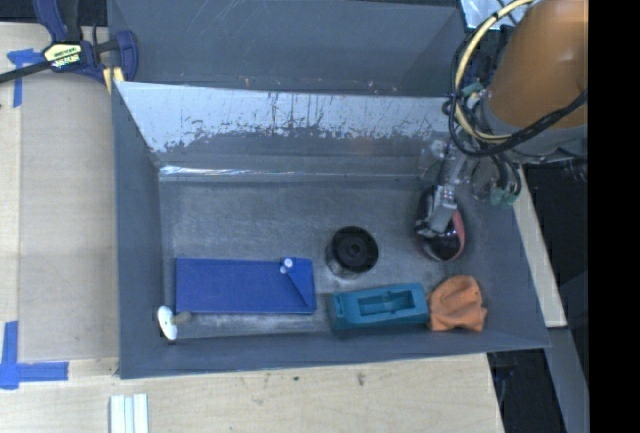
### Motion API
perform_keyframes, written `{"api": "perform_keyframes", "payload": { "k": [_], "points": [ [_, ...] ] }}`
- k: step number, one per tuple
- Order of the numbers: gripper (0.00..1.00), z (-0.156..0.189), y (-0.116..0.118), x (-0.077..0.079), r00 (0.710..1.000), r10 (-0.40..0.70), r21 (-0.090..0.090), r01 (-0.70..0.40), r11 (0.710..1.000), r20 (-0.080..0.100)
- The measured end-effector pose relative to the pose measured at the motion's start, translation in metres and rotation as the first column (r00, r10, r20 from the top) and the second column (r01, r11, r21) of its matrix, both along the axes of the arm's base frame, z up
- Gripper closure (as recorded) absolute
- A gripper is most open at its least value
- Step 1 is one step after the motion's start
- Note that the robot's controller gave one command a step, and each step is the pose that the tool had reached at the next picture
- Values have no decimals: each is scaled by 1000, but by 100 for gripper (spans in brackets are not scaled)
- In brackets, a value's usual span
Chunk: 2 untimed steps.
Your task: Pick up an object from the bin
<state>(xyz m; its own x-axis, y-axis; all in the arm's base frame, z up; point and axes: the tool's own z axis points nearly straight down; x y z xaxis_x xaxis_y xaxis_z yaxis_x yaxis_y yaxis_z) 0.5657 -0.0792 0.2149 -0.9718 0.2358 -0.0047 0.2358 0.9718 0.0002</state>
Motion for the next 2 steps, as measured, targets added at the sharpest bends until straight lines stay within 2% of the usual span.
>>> {"api": "perform_keyframes", "payload": {
  "k": [1,2],
  "points": [
    [0,0,0,0,1000,1,0,-1,1000,-1],
    [0,-52,29,-10,999,-41,0,41,999,5]
  ]
}}
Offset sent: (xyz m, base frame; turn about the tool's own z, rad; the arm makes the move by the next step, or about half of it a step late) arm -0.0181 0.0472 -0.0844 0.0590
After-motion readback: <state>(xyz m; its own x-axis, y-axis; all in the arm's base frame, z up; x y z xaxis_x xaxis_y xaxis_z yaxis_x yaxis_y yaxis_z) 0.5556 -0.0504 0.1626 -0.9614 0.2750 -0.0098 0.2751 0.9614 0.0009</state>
